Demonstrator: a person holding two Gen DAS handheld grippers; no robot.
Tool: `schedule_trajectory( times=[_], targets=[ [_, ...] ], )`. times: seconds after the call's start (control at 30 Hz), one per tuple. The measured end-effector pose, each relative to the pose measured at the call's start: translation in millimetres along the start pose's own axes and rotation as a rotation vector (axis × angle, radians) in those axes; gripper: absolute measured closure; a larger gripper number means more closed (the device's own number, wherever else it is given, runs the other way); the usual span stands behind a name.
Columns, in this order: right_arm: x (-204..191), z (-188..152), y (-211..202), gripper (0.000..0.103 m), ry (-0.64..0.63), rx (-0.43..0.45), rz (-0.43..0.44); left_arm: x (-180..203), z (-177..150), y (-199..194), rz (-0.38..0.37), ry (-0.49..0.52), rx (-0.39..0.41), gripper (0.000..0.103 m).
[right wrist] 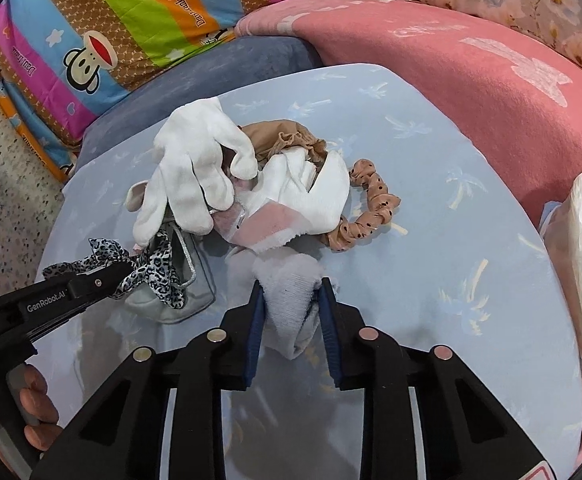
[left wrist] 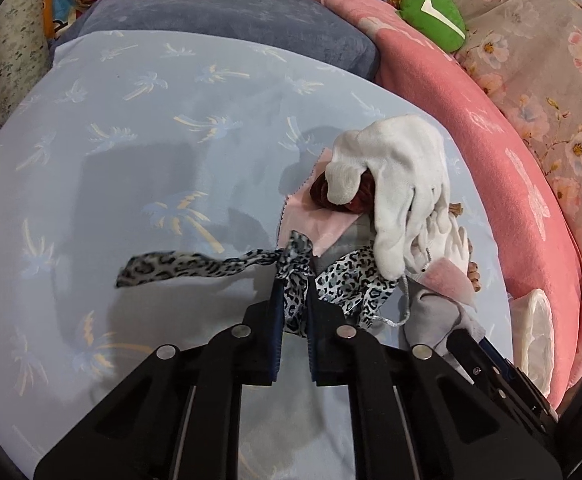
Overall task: Organize soft objects
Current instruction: 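Grasp the leopard-print strap with the left gripper while the right grasps the grey sock, then carry the strap and grey sock over the wastebasket with both grippers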
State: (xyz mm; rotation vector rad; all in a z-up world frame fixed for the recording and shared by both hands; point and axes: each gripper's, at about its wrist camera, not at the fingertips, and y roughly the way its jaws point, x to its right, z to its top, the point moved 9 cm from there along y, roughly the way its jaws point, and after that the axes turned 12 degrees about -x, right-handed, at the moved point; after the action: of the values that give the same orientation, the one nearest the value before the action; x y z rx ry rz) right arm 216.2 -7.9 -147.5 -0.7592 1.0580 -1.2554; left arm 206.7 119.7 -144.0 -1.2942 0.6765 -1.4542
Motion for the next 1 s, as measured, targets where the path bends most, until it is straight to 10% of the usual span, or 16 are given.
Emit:
schedule_trajectory(
  times=[0.53, 1.0],
  targets=[
    [12, 1, -111, 0.085, 0.001, 0.194, 0.034, 86, -9, -70, -0.011, 0.189, 0.142, 0.094],
    [102, 9, -222, 0.085, 0.142, 0.407, -0.019, 213, -34, -101, -0.091, 0.448, 0.214, 0.094]
  ],
)
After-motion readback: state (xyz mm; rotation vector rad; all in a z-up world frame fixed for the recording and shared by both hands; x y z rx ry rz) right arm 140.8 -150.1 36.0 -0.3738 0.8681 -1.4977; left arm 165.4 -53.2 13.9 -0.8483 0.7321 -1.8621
